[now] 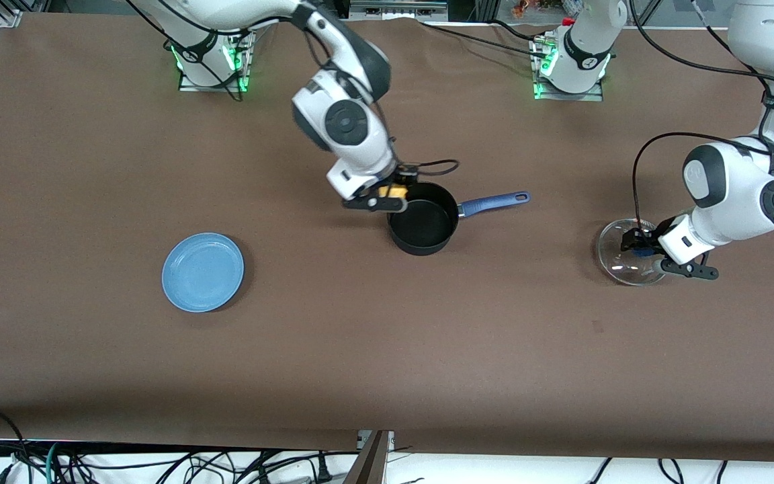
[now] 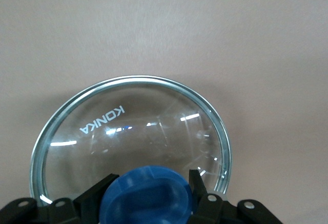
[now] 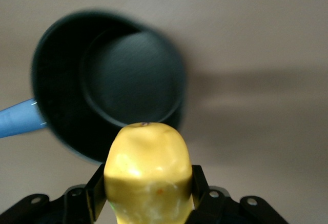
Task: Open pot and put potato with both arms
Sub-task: 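Carry the potato over the pot while the left gripper lowers the lid aside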
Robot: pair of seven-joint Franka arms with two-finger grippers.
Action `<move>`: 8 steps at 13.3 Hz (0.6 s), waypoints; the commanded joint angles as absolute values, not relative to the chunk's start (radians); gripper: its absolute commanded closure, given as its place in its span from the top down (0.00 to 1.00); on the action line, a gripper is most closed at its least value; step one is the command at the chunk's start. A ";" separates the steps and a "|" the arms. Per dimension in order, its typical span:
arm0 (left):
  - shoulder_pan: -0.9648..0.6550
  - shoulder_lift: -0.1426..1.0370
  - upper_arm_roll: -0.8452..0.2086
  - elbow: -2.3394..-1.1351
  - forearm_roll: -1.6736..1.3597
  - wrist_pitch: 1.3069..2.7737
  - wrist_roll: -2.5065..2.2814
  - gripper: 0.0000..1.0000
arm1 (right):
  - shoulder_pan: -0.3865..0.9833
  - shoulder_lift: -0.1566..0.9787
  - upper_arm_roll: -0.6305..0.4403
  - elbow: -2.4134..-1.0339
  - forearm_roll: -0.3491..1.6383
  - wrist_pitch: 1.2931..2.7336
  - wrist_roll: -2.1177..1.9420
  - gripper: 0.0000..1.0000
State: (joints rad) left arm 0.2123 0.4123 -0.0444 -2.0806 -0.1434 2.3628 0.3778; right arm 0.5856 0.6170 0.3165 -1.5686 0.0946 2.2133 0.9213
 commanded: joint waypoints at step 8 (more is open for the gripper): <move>0.216 0.402 -0.028 -1.981 -0.212 2.216 0.391 1.00 | 0.606 0.666 0.290 -1.505 0.071 2.261 1.006 1.00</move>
